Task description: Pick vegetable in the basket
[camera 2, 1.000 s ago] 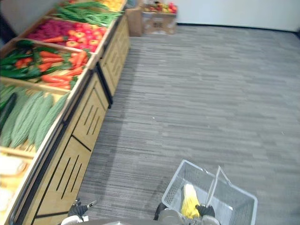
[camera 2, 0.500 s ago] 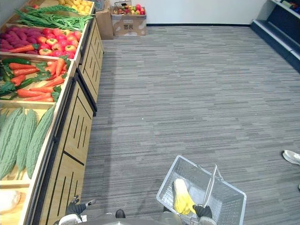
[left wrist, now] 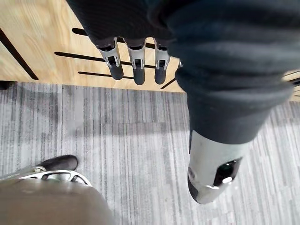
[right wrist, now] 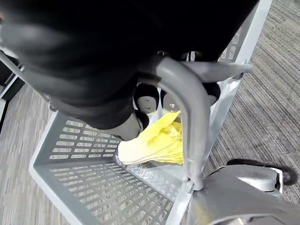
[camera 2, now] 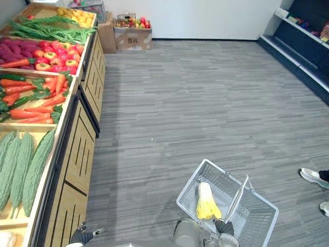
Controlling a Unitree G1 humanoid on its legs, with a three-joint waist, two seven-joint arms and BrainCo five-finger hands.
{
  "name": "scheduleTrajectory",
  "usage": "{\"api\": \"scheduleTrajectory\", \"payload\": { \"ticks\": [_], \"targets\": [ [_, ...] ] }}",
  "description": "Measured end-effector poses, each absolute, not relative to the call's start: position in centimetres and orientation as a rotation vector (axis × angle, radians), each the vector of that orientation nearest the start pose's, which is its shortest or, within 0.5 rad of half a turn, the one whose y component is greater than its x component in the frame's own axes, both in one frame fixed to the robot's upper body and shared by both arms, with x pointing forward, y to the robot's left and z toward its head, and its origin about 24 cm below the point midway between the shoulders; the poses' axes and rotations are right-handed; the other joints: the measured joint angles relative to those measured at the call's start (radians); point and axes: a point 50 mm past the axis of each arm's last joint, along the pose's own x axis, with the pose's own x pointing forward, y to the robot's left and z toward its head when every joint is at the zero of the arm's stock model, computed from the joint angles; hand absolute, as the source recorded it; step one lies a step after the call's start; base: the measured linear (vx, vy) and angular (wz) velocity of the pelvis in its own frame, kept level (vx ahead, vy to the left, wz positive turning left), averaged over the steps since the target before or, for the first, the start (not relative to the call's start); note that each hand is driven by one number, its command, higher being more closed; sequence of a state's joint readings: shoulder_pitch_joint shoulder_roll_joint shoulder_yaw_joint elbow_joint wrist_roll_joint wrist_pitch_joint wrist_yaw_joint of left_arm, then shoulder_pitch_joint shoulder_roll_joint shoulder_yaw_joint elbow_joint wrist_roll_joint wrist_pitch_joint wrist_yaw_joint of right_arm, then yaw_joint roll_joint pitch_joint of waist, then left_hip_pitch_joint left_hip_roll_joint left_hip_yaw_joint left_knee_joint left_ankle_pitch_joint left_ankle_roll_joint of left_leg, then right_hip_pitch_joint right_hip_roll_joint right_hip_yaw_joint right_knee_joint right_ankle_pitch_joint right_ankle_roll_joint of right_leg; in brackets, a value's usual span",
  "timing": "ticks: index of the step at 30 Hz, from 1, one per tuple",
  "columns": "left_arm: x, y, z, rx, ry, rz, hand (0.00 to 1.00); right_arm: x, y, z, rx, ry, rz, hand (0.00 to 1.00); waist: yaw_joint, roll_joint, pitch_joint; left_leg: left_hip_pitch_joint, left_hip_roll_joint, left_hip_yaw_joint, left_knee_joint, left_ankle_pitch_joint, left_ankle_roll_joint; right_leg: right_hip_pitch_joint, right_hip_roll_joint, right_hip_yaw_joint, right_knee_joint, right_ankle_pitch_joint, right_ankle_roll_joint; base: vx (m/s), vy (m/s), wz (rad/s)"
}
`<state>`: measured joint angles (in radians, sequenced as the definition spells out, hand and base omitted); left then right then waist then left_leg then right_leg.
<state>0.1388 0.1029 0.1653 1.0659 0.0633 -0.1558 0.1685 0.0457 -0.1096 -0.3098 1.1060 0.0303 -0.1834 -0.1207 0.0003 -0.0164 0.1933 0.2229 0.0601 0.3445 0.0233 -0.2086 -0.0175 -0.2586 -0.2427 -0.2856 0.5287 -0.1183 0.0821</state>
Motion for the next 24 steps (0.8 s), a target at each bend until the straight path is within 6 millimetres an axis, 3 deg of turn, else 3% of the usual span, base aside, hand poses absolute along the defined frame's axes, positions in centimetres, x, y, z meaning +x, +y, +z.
{"api": "scheduleTrajectory", "payload": {
  "ticks": [2, 3, 5, 6, 7, 8, 10, 12, 15, 17, 18, 21, 22, 23, 24],
  "targets": [
    [8.1, 21.6, -15.7, 0.144, 1.032, 0.34, 0.0, 11.0, -23.8, -14.8, 0.032, 0.923, -0.497, 1.0, -0.001, 0.025, 0.021, 0.001, 0.042, -0.003, 0.001, -0.001, -0.01, -0.024, 0.058, -0.011, -0.13, 0.026, 0.02, 0.28, -0.091, 0.14],
    [8.3, 21.5, -15.7, 0.142, 1.027, 0.34, 0.0, 11.3, -23.7, -14.7, 0.041, 0.917, -0.5, 1.0, -0.001, 0.027, 0.03, 0.007, 0.058, -0.017, 0.0, -0.002, -0.017, -0.03, 0.077, -0.009, -0.259, 0.088, 0.026, 0.3, -0.133, 0.23],
    [8.3, 22.0, -15.6, 0.158, 1.024, 0.348, 0.0, 11.5, -23.4, -14.7, 0.06, 0.908, -0.507, 1.0, -0.002, 0.006, 0.044, 0.032, 0.059, -0.036, -0.002, -0.009, -0.035, -0.032, 0.066, 0.006, -0.395, 0.166, 0.034, 0.34, -0.226, 0.37],
    [8.4, 22.2, -15.6, 0.161, 1.022, 0.356, 0.0, 11.5, -23.3, -14.7, 0.066, 0.909, -0.51, 1.0, -0.002, -0.014, 0.051, 0.064, 0.062, -0.054, -0.004, -0.026, -0.064, -0.024, 0.059, 0.016, -0.408, 0.231, 0.015, 0.36, -0.274, 0.39],
    [8.5, 22.0, -15.6, 0.156, 1.022, 0.353, 0.0, 11.4, -23.4, -14.7, 0.067, 0.911, -0.515, 1.0, -0.004, -0.007, 0.056, 0.08, 0.074, -0.06, -0.006, -0.032, -0.078, -0.015, 0.068, 0.017, -0.391, 0.282, -0.006, 0.37, -0.292, 0.22],
    [8.6, 21.4, -15.7, 0.142, 1.021, 0.346, 0.0, 11.6, -23.7, -14.6, 0.06, 0.902, -0.518, 1.0, 0.001, 0.033, 0.053, 0.089, 0.107, -0.059, -0.005, -0.023, -0.093, -0.027, 0.101, 0.011, -0.339, 0.231, -0.023, 0.38, -0.298, 0.0],
    [8.7, 21.0, -15.8, 0.139, 1.021, 0.335, 0.0, 12.3, -23.9, -14.3, 0.053, 0.878, -0.513, 1.0, 0.0, 0.051, 0.048, 0.089, 0.138, -0.078, 0.011, 0.042, -0.122, -0.048, 0.117, 0.001, -0.253, 0.144, -0.046, 0.42, -0.364, -0.03],
    [8.9, 20.8, -15.8, 0.137, 1.016, 0.326, 0.0, 12.0, -24.1, -14.3, 0.05, 0.884, -0.517, 1.0, -0.005, 0.059, 0.04, 0.054, 0.164, -0.118, 0.072, 0.069, -0.138, -0.043, 0.121, -0.025, -0.227, 0.099, -0.054, 0.36, -0.32, 0.24],
    [9.3, 20.6, -15.6, 0.139, 1.0, 0.317, 0.0, 11.2, -24.4, -14.6, 0.044, 0.922, -0.526, 1.0, -0.007, 0.067, 0.035, -0.06, 0.208, -0.207, 0.314, 0.147, -0.172, 0.036, 0.134, -0.071, -0.259, 0.054, -0.062, 0.35, -0.23, 0.42],
    [9.5, 20.9, -15.5, 0.133, 0.989, 0.334, 0.0, 10.2, -24.3, -15.0, 0.042, 0.966, -0.526, 1.0, 0.005, 0.062, 0.039, -0.172, 0.237, -0.264, 0.573, 0.286, -0.217, 0.134, 0.142, -0.095, -0.312, 0.031, -0.081, 0.38, -0.145, 0.32],
    [9.4, 21.1, -15.5, 0.105, 0.99, 0.362, 0.0, 9.7, -24.4, -15.2, 0.038, 0.991, -0.53, 1.0, 0.009, 0.061, 0.042, -0.25, 0.254, -0.26, 0.772, 0.232, -0.255, 0.211, 0.149, -0.102, -0.357, 0.028, -0.087, 0.35, -0.099, 0.12],
    [9.3, 21.3, -15.5, 0.068, 0.988, 0.403, 0.0, 9.0, -24.8, -15.3, 0.025, 1.015, -0.533, 1.0, 0.028, 0.06, 0.042, -0.327, 0.254, -0.161, 0.808, 0.101, -0.23, 0.311, 0.138, -0.102, -0.422, 0.036, -0.073, 0.3, -0.033, 0.03],
    [9.5, 21.3, -15.4, 0.063, 0.977, 0.407, 0.0, 8.9, -24.9, -15.3, 0.026, 1.019, -0.538, 1.0, 0.033, 0.057, 0.043, -0.353, 0.25, -0.113, 0.727, 0.07, -0.214, 0.335, 0.126, -0.106, -0.439, 0.043, -0.062, 0.24, 0.084, -0.01],
    [9.4, 21.3, -15.3, 0.054, 0.971, 0.42, 0.0, 9.1, -25.0, -15.2, 0.03, 1.013, -0.545, 1.0, 0.033, 0.053, 0.042, -0.364, 0.231, -0.051, 0.536, 0.064, -0.193, 0.346, 0.103, -0.117, -0.45, 0.048, -0.047, 0.28, 0.153, -0.01],
    [9.3, 21.2, -15.4, 0.049, 0.973, 0.425, 0.0, 9.0, -25.1, -15.2, 0.03, 1.011, -0.551, 1.0, 0.032, 0.052, 0.042, -0.363, 0.198, -0.01, 0.314, 0.101, -0.168, 0.362, 0.08, -0.123, -0.465, 0.045, -0.018, 0.22, 0.181, 0.01]
  ]
}}
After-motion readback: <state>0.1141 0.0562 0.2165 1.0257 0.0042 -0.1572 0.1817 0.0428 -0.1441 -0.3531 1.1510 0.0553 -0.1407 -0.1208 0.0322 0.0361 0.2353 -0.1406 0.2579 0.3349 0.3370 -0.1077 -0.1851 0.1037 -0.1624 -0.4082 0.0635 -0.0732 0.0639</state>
